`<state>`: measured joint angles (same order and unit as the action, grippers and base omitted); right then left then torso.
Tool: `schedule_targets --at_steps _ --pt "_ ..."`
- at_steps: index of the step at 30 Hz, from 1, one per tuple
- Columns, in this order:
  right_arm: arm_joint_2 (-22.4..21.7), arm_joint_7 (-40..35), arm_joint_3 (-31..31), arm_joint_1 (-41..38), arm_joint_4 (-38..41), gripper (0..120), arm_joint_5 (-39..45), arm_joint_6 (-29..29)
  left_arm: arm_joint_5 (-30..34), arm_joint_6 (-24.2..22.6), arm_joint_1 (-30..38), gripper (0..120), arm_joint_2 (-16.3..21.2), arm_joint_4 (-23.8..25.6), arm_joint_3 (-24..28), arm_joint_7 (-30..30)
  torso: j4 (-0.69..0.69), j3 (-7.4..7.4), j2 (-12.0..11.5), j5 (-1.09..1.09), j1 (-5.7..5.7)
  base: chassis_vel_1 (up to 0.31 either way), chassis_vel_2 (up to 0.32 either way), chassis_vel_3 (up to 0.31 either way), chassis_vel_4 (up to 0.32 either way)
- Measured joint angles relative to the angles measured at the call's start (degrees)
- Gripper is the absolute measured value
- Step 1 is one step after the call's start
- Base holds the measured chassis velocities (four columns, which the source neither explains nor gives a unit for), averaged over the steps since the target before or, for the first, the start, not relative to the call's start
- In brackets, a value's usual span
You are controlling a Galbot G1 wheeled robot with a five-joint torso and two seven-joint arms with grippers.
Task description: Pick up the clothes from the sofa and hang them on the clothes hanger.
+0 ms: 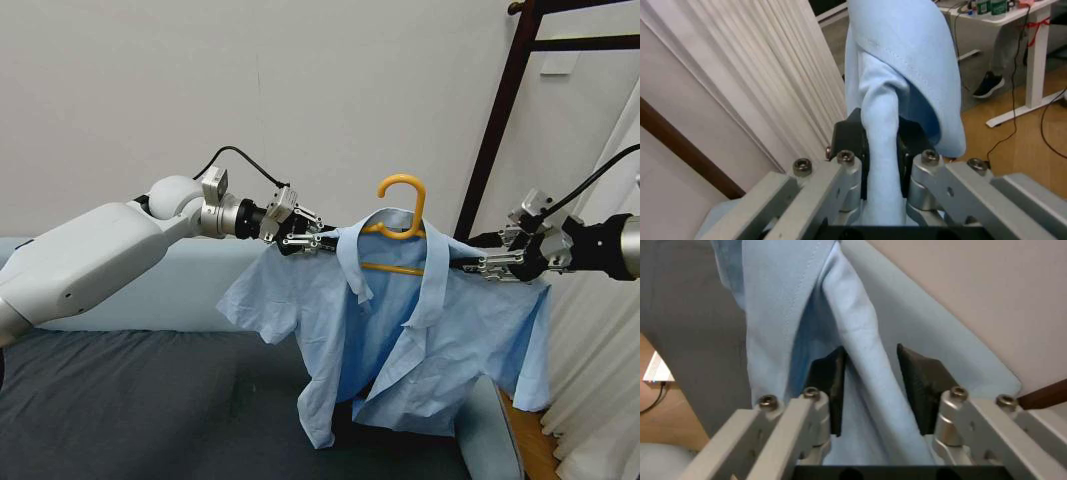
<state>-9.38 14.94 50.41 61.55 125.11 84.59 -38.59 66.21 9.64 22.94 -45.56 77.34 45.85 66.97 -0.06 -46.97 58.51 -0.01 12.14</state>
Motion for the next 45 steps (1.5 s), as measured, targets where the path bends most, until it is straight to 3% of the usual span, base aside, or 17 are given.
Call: schedule_targets --at_steps 2,6,15,24,35,41,43,44,45 --pt "0.0 0.0 -0.1 0.0 0.2 18 0.4 0.0 0.3 0.0 0.0 7 -0.3 -0.1 0.2 0.2 0.0 0.0 0.0 0.01 0.0 0.0 0.0 0.0 0.0" --pt "0.0 -0.7 -0.6 -0.1 1.2 11 0.5 -0.3 -0.1 0.4 0.0 7 -0.8 -0.4 0.2 -0.1 -0.01 0.0 0.0 0.0 0.0 0.0 0.0 0.0 0.0" --pt "0.5 -1.3 -0.9 -0.1 1.5 11 0.4 -0.8 -4.2 1.5 -0.4 7 -1.2 -0.5 0.0 -0.9 -0.01 0.0 0.0 0.0 0.0 0.0 0.0 0.0 0.0" --pt "1.6 -4.6 -1.9 -0.1 2.8 9 1.0 -0.9 -9.9 3.1 -0.8 37 -1.1 -1.4 -3.2 -1.1 -0.01 0.0 0.0 0.0 0.0 0.0 0.0 0.0 0.0" --pt "3.8 -10.1 -0.8 -0.2 1.8 7 6.8 -0.9 -14.7 6.4 -2.8 77 0.9 0.9 -9.7 -3.5 -0.01 0.0 0.0 0.0 0.0 0.0 0.0 0.0 0.0" --pt "5.7 -15.1 -0.3 -0.3 2.1 7 11.1 -0.3 -13.9 6.5 -6.6 97 3.0 3.4 -13.1 -10.8 0.0 0.0 0.0 0.0 0.0 0.0 0.0 0.0 0.0" --pt "6.4 -19.9 1.4 -0.4 2.3 7 16.0 -0.5 -11.8 5.9 -11.9 100 5.2 9.5 -14.3 -22.1 0.0 0.0 0.0 0.02 0.0 0.0 0.0 0.0 0.0" --pt "6.4 -19.9 1.4 -0.4 2.3 7 16.0 -0.5 -11.8 5.9 -11.9 100 5.2 9.5 -14.3 -22.1 0.0 0.0 0.0 0.02 0.0 0.0 0.0 0.0 0.0" --pt "6.3 -24.2 2.8 -0.4 2.7 7 19.7 -1.1 -10.6 6.0 -14.8 100 6.2 12.8 -14.5 -28.1 0.0 0.0 0.0 -0.01 0.0 0.0 0.0 0.0 0.0"
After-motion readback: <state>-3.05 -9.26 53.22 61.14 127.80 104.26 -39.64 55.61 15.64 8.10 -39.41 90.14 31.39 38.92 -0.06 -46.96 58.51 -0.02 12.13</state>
